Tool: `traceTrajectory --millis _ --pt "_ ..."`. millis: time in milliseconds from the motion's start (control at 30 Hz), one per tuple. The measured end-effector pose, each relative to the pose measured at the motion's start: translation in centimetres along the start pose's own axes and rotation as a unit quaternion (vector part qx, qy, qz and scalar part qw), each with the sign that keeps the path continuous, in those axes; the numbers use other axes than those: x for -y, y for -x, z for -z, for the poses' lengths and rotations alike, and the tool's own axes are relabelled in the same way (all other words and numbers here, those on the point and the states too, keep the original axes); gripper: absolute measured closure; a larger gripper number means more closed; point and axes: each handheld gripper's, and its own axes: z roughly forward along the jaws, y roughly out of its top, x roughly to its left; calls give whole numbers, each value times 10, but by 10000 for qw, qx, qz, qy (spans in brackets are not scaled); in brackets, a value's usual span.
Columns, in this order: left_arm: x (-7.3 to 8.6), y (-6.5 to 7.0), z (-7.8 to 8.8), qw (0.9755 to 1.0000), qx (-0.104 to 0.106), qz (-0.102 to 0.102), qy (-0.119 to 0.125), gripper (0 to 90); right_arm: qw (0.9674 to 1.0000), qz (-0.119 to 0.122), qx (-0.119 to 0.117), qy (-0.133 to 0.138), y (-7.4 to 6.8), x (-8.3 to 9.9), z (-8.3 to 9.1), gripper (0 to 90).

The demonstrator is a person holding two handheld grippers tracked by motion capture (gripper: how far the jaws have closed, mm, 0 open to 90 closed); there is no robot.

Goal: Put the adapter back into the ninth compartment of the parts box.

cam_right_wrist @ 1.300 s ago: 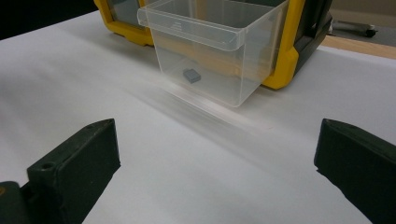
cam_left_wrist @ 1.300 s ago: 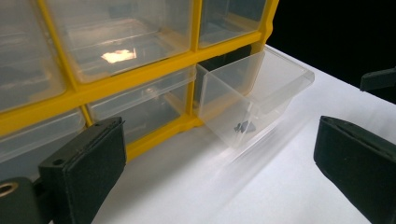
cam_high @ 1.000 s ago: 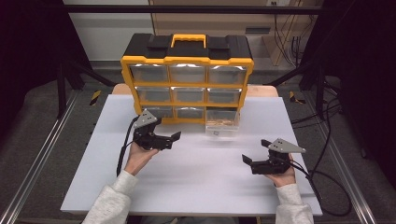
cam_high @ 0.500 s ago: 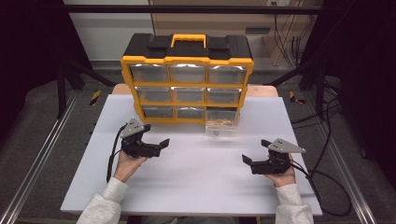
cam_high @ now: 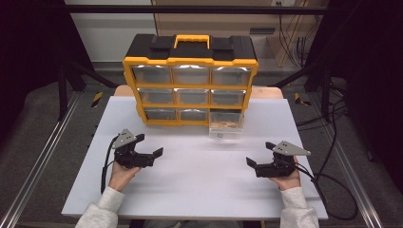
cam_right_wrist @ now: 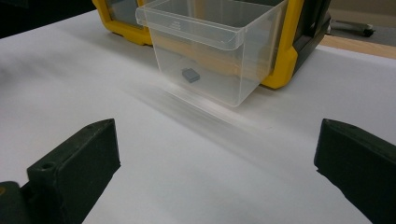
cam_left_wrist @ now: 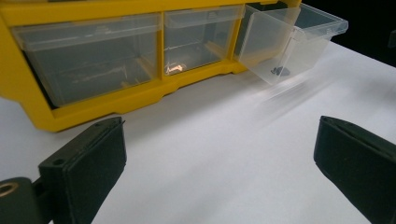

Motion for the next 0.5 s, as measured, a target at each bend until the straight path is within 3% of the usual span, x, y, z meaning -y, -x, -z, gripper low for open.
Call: traceTrajectory --millis 500 --pt "16 -12 10 9999 -1 136 -2 18 10000 58 -51 20 -5 -3 -2 4"
